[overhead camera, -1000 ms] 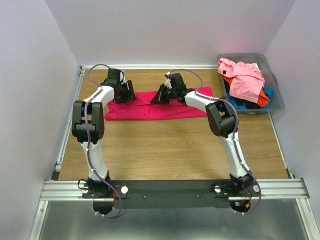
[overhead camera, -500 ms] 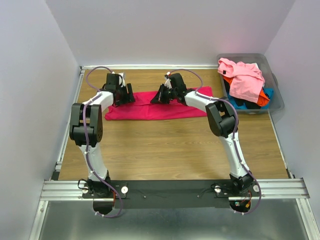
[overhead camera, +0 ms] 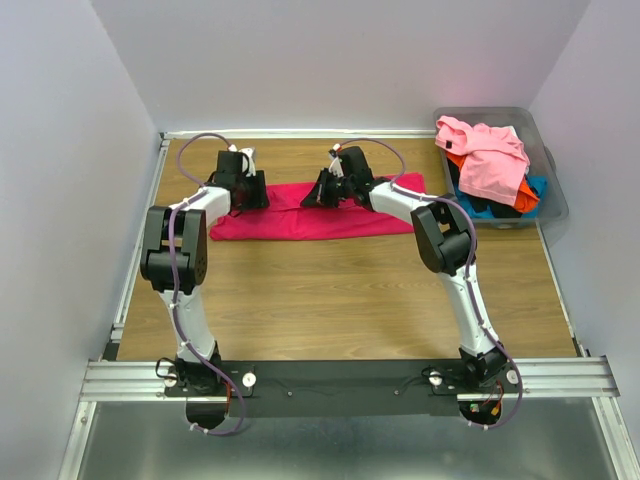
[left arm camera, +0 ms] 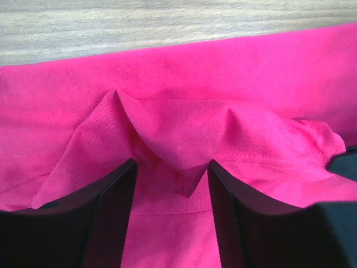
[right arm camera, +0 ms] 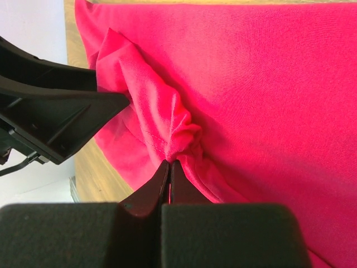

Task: Fold and stack the t-shirts
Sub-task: Fold the tshirt

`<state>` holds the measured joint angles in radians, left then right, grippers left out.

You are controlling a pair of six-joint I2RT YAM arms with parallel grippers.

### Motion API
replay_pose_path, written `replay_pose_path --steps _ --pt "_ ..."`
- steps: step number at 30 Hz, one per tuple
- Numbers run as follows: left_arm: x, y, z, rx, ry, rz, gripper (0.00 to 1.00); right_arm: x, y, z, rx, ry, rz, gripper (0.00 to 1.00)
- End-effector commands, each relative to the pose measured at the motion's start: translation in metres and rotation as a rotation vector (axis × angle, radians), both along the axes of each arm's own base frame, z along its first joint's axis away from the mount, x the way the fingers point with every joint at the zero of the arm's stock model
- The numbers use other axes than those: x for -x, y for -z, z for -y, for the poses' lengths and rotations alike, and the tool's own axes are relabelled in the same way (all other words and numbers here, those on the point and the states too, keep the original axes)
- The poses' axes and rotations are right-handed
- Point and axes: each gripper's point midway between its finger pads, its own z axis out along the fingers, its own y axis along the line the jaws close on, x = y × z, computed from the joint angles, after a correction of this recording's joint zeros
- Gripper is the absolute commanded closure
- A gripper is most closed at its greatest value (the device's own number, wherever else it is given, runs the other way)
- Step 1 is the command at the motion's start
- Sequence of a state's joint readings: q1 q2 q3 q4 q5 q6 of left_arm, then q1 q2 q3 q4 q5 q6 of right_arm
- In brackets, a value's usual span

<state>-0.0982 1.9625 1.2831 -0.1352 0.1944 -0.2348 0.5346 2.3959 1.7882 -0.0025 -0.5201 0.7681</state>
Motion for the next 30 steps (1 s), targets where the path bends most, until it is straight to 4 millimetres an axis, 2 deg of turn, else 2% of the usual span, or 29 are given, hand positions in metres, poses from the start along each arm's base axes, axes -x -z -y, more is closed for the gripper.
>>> replay_pose_path --steps 1,7,16,24,26,29,30 --pt "-0.008 -0.019 0.001 -0.051 0.010 0.075 0.40 0.005 0.003 -0.003 -0.006 -0.028 -0.023 0.97" --pt "-0.006 -0.016 0.005 -0.060 0.020 0.066 0.52 0.006 0.003 -0.005 -0.011 -0.036 -0.021 0.97" --pt "0.010 -0.011 0.002 -0.071 0.007 0.037 0.52 0.005 0.002 -0.004 -0.015 -0.037 -0.023 0.97" --pt "0.009 -0.009 -0.002 -0.094 0.008 0.054 0.52 0.005 0.000 -0.005 -0.018 -0.043 -0.019 0.97" --pt "0.005 -0.007 -0.003 -0.108 0.010 0.062 0.59 0.006 0.001 -0.004 -0.016 -0.044 -0.021 0.97" --pt "0.002 -0.007 -0.002 -0.110 0.015 0.069 0.60 0.007 0.000 -0.005 -0.017 -0.046 -0.020 0.97" --pt "0.001 -0.009 -0.003 -0.117 0.010 0.076 0.65 0.007 0.000 -0.004 -0.016 -0.046 -0.017 0.97"
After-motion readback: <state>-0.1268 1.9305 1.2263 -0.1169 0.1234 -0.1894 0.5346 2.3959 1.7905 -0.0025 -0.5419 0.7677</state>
